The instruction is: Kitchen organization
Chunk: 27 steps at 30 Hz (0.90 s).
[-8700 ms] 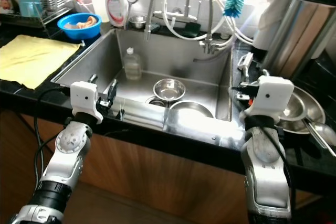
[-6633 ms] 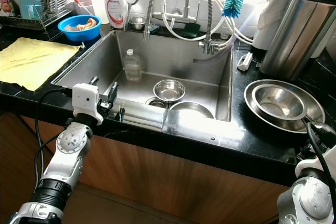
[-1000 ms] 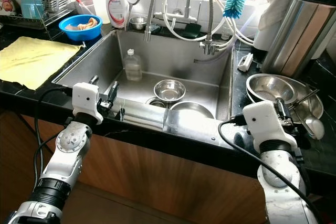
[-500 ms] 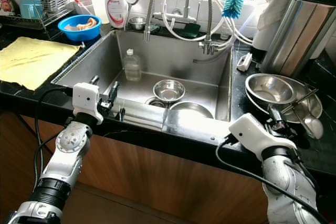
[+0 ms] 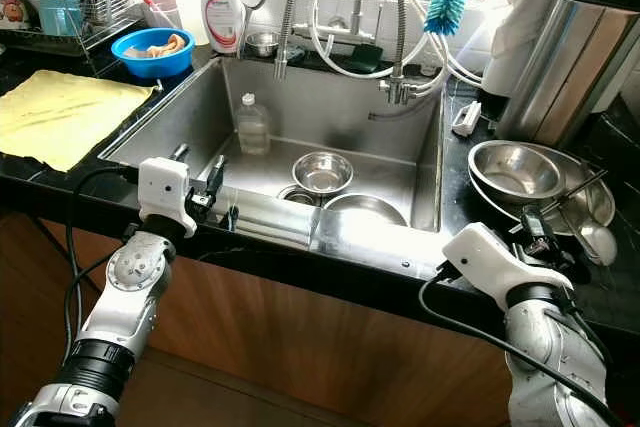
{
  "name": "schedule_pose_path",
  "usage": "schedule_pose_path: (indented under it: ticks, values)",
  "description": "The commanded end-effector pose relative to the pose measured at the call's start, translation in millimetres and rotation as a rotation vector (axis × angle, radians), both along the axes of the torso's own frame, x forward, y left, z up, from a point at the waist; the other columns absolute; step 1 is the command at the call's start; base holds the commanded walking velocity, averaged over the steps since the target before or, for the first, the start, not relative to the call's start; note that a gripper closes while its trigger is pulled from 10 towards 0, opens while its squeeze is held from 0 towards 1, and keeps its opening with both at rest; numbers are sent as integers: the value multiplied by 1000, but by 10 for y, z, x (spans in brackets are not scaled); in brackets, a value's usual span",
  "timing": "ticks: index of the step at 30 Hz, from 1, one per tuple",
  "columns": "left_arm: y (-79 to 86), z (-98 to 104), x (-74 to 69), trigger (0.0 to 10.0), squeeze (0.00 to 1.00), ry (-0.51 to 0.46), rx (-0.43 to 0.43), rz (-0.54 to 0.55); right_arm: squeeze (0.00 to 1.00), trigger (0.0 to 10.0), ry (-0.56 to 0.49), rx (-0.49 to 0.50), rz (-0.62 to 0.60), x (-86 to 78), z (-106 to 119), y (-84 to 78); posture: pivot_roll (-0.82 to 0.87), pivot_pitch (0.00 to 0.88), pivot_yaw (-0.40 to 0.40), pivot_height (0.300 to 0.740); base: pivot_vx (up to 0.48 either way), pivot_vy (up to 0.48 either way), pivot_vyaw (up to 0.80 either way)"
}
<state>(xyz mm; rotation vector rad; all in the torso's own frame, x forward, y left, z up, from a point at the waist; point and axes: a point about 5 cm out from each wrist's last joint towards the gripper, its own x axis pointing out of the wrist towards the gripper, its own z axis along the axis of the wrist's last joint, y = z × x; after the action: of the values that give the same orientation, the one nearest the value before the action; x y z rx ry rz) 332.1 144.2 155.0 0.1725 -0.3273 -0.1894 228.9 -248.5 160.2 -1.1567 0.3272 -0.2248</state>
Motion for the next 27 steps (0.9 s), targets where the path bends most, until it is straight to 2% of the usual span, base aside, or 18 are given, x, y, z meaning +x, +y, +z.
schedule_pose_path:
  ticks: [1, 2, 3, 4, 5, 6, 7, 8, 9, 10, 21, 27]
  values:
    - [-31, 31, 5, 10000, 0, -14, 12, -13, 0, 3725, 8, -14, 24, 13, 10, 31, -16, 0, -20, 740, 0, 0, 0]
    - [-29, 32, 6, 10000, 0, -14, 12, -13, 0, 3725, 6, -17, 26, 16, 12, 37, -16, 0, -20, 740, 0, 0, 0]
    - [-28, 32, 6, 10000, 0, -14, 11, -12, 0, 2118, 4, -18, 26, 19, 13, 40, -16, 0, -20, 740, 0, 0, 0]
    - [-27, 30, 7, 10000, 0, -13, 11, -11, 0, 2118, 3, -18, 26, 23, 11, 43, -13, 0, -19, 740, 0, 0, 0]
    - [-26, 30, 6, 10000, 0, -13, 12, -11, 0, 0, 7, -14, 28, 27, 0, 48, -13, 0, -19, 740, 0, 0, 0]
    - [-23, 30, 4, 10000, 0, -13, 13, -10, 0, 2863, 11, -13, 26, 31, -12, 49, -10, 0, -19, 740, 0, 0, 0]
    - [-23, 30, 4, 10000, 0, -13, 13, -10, 0, 2863, 11, -13, 26, 31, -12, 49, -10, 0, -19, 740, 0, 0, 0]
    - [-19, 30, 3, 10000, 0, -13, 13, -9, 0, 4000, 10, -16, 21, 30, -14, 46, -11, 0, -19, 740, 0, 0, 0]
    - [-10, 28, 0, 10000, 0, -12, 13, -8, 0, 9059, 11, -21, 20, 29, -17, 45, -11, 0, -19, 740, 0, 0, 0]
    - [-7, 26, -1, 10000, 0, -12, 13, -7, 0, 9961, 11, -24, 18, 29, -16, 43, -11, 0, -19, 740, 0, 0, 0]
    - [-16, 25, 2, 10000, 0, -9, 12, -12, 0, 10000, 22, -45, -13, 20, -27, -23, -11, 0, -18, 740, 0, 0, 0]
    - [-12, 23, -3, 10000, 0, -9, 13, -10, 0, 10000, 8, -76, -13, 75, 10, -72, -10, 0, -20, 740, 0, 0, 0]
